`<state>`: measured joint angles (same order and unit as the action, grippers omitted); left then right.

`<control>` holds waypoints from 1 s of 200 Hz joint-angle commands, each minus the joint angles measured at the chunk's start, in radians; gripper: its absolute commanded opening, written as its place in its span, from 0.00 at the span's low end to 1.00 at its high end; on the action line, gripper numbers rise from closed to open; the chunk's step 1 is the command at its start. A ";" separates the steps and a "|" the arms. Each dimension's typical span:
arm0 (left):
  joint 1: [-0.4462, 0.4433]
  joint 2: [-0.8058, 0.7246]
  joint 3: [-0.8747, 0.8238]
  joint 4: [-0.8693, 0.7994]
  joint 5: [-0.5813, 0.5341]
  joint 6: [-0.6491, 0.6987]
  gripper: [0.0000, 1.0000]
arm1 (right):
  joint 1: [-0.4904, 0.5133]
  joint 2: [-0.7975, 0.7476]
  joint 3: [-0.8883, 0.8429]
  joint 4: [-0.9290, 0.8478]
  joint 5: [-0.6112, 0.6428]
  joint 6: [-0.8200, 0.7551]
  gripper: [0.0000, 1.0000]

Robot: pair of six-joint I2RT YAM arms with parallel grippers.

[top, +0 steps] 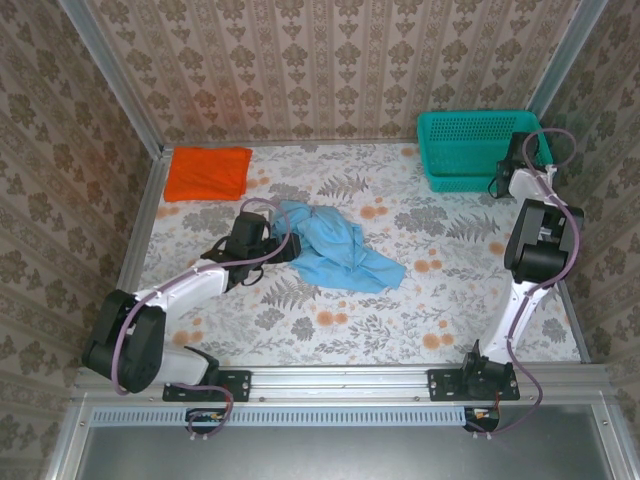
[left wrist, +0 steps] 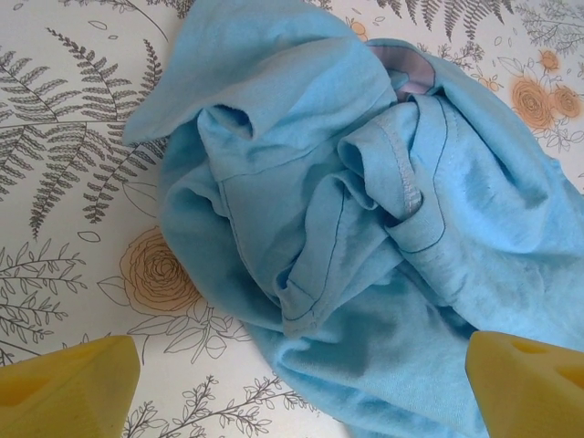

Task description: Fold and stack the t-shirts

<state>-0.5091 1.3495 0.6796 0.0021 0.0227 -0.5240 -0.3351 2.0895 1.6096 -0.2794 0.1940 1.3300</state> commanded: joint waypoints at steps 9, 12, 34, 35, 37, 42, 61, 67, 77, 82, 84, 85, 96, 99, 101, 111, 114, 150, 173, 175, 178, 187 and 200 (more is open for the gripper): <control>0.006 -0.004 -0.004 0.014 -0.028 0.007 0.94 | -0.031 0.039 0.083 -0.015 0.036 -0.107 0.15; 0.006 -0.005 -0.005 0.015 -0.030 0.007 0.94 | -0.033 0.042 0.091 -0.021 0.029 -0.114 0.17; 0.009 -0.019 -0.013 0.022 -0.038 0.009 0.94 | -0.045 0.058 0.132 -0.039 0.007 -0.152 0.21; 0.009 -0.019 -0.014 0.022 -0.039 0.009 0.94 | -0.046 0.059 0.134 -0.040 0.007 -0.153 0.21; 0.010 -0.021 -0.015 0.022 -0.039 0.009 0.94 | -0.047 0.059 0.137 -0.043 0.007 -0.155 0.21; 0.010 -0.024 -0.017 0.024 -0.040 0.009 0.94 | -0.051 0.059 0.142 -0.048 0.008 -0.162 0.21; 0.013 -0.034 -0.022 0.027 -0.043 0.011 0.94 | -0.061 0.048 0.141 -0.057 0.013 -0.172 0.21; 0.013 -0.036 -0.022 0.025 -0.044 0.010 0.95 | -0.064 0.043 0.134 -0.054 0.010 -0.172 0.22; 0.015 -0.038 -0.022 0.024 -0.046 0.011 0.95 | -0.067 0.035 0.129 -0.055 0.008 -0.171 0.27; 0.017 -0.039 -0.022 0.023 -0.045 0.011 0.95 | -0.068 0.031 0.125 -0.058 0.006 -0.170 0.33; 0.017 -0.039 -0.021 0.023 -0.044 0.012 0.95 | -0.068 0.030 0.123 -0.057 0.005 -0.170 0.36; 0.016 -0.040 -0.021 0.022 -0.045 0.012 0.95 | -0.068 0.030 0.123 -0.057 0.005 -0.170 0.37; 0.020 -0.042 -0.016 0.010 -0.054 0.013 0.96 | -0.069 0.021 0.114 -0.060 0.000 -0.164 0.44; 0.019 -0.045 -0.015 0.005 -0.056 0.013 0.96 | -0.070 0.019 0.110 -0.059 -0.003 -0.162 0.46; 0.020 -0.046 -0.014 0.004 -0.057 0.012 0.96 | -0.069 0.015 0.106 -0.058 -0.005 -0.160 0.48; 0.025 -0.057 -0.012 -0.010 -0.069 0.012 0.97 | -0.069 -0.002 0.086 -0.052 -0.013 -0.154 0.58; 0.025 -0.060 -0.012 -0.013 -0.073 0.010 0.97 | -0.068 -0.011 0.080 -0.051 -0.013 -0.153 0.62; 0.046 -0.104 -0.017 -0.046 -0.103 -0.033 0.97 | -0.033 -0.185 -0.086 0.038 -0.051 -0.194 0.84; 0.076 -0.109 0.000 -0.063 -0.075 -0.093 0.95 | 0.024 -0.360 -0.255 0.132 -0.086 -0.262 0.90; 0.076 -0.108 0.004 -0.065 -0.068 -0.098 0.95 | 0.029 -0.376 -0.269 0.138 -0.092 -0.267 0.91; 0.077 -0.106 0.009 -0.069 -0.062 -0.103 0.95 | 0.038 -0.400 -0.285 0.152 -0.102 -0.274 0.91; 0.077 -0.096 0.026 -0.079 -0.042 -0.118 0.93 | 0.058 -0.473 -0.381 0.215 -0.164 -0.291 0.91; 0.076 -0.067 0.070 -0.103 -0.008 -0.118 0.89 | 0.102 -0.580 -0.519 0.273 -0.253 -0.314 0.89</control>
<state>-0.4385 1.2575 0.6781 -0.0399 -0.0410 -0.5922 -0.2947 1.6871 1.2667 -0.1516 0.0963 1.0939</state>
